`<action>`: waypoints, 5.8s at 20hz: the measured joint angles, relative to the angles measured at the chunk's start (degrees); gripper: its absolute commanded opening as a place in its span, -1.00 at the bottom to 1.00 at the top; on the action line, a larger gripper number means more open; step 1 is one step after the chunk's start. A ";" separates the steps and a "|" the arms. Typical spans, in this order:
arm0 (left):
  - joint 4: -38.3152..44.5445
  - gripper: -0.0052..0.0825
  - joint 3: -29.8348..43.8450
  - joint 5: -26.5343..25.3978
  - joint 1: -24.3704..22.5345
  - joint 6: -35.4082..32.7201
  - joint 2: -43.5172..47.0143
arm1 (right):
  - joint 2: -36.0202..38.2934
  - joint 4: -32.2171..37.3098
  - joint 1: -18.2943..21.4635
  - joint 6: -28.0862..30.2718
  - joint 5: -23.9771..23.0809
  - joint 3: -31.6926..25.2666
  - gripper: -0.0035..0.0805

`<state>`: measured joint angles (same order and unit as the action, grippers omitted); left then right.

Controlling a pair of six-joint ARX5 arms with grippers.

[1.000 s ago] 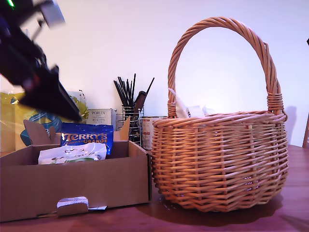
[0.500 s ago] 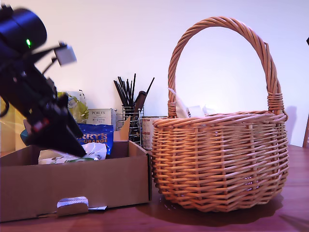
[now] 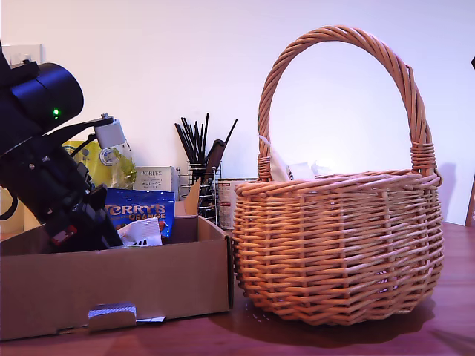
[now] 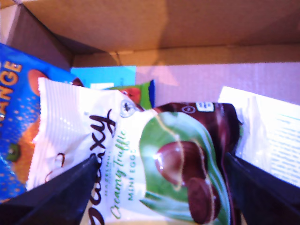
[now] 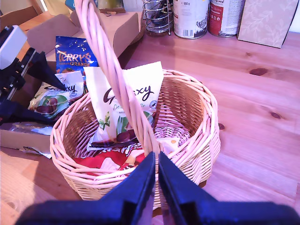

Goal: Move the bags of Easter eggs from the cardboard box on the left into the woven basket on the right side.

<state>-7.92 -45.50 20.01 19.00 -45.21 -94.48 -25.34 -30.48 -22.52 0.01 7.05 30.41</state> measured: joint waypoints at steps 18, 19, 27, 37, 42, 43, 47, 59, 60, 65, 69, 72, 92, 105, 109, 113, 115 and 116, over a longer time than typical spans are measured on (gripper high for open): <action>-10.60 -0.32 -4.17 -1.09 0.39 0.04 -0.48 | 0.00 0.00 0.00 0.00 -0.09 0.02 -0.95; -13.03 -0.32 -5.01 -1.29 0.44 0.04 -0.20 | 0.00 0.02 0.00 0.00 -0.09 0.02 -0.95; -21.94 -0.32 -11.78 3.32 3.02 6.05 10.05 | 0.00 0.04 0.00 0.00 -0.11 0.02 -0.95; -4.52 -0.32 -13.20 18.95 18.71 20.70 11.87 | 0.00 0.07 0.00 0.02 -0.11 0.02 -0.95; 9.55 -0.32 -13.20 13.27 22.95 24.15 6.34 | 0.00 0.09 0.00 0.02 -0.11 0.02 -0.95; 11.98 -0.32 -13.20 12.48 23.30 24.35 4.48 | 0.00 0.09 0.00 0.02 -0.11 0.02 -0.95; 19.61 -0.32 -13.20 8.92 24.72 24.59 -0.63 | 0.00 0.11 0.00 0.02 -0.11 0.02 -0.95; 27.56 0.34 -13.22 1.53 28.55 25.66 -5.73 | 0.00 0.26 0.00 0.02 -0.11 0.02 -0.95; 26.27 0.24 -13.35 1.46 28.74 26.62 -5.31 | 0.00 0.26 0.00 0.02 -0.11 0.02 -0.95; 13.00 -0.76 -13.51 1.29 29.29 28.63 3.80 | 0.00 0.33 0.00 0.00 -0.11 0.02 -0.95; 0.87 -0.93 -13.99 0.33 29.24 28.81 14.69 | 0.00 0.59 0.00 0.00 -0.11 0.02 -0.95; -5.86 -0.93 -14.23 -2.45 28.15 28.81 18.01 | 0.00 1.03 0.00 0.00 -0.11 0.02 -0.95; -0.11 0.81 -4.11 -0.55 -6.69 17.25 21.46 | 0.00 1.01 0.00 -0.20 -0.11 0.02 -0.95; -0.83 0.84 -18.01 2.51 -8.68 11.34 1.51 | 0.00 0.39 0.00 -0.20 -0.04 0.02 -0.95; -13.33 0.81 -30.14 3.98 -8.66 11.02 -5.64 | -0.02 0.42 0.00 -0.20 -0.04 0.02 -0.95; -24.59 0.81 -37.20 3.91 -8.66 9.46 -12.33 | -0.07 0.39 0.00 -0.20 -0.04 0.02 -0.95; -27.54 0.81 -38.53 3.63 -8.66 8.76 -14.43 | -0.07 0.42 0.00 -0.20 -0.04 0.02 -0.95; -28.70 0.81 -38.56 3.10 -8.66 8.48 -14.73 | -0.07 0.42 0.00 -0.20 -0.04 0.02 -0.95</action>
<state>-36.62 -84.05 23.11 10.35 -36.73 -109.21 -25.41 -30.06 -22.52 -0.19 7.01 30.44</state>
